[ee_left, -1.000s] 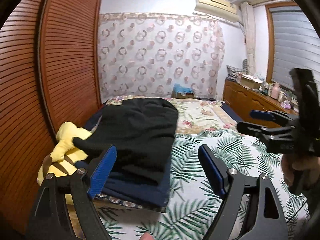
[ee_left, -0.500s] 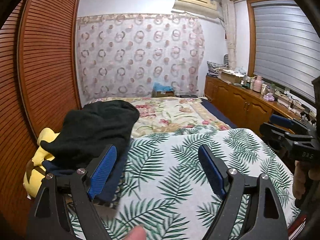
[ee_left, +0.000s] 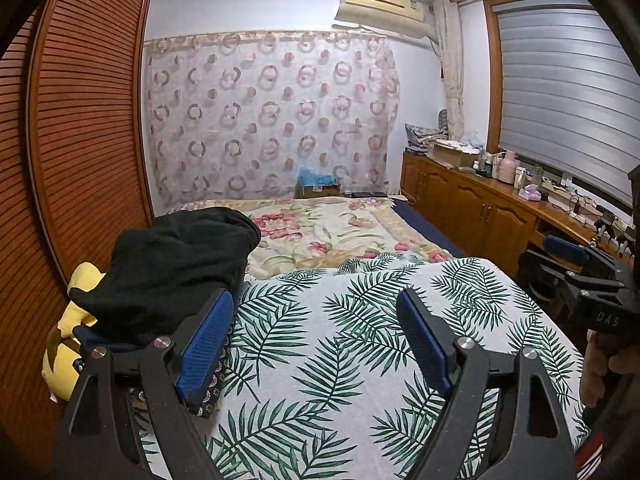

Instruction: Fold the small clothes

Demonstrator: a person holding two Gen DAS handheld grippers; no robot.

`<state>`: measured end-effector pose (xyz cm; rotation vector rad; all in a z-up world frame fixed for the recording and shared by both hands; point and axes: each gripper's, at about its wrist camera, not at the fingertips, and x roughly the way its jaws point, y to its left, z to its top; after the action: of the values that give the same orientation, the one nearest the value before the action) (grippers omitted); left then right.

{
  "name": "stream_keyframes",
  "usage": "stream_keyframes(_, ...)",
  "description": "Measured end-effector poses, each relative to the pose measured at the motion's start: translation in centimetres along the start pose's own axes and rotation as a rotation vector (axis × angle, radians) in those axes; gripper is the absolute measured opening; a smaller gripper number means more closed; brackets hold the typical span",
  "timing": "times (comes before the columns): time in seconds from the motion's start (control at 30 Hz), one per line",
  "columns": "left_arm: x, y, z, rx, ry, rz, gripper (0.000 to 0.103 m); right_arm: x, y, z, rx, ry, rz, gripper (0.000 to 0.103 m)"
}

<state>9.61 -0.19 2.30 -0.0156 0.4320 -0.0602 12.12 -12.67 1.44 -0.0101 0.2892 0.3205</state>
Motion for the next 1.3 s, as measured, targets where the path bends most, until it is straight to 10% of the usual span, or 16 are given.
stream_keyframes(1.3,-0.2,-0.2,0.1,0.0,-0.005,0.005,0.084,-0.7,-1.7,-0.7,0.004,-0.003,-0.01,0.086)
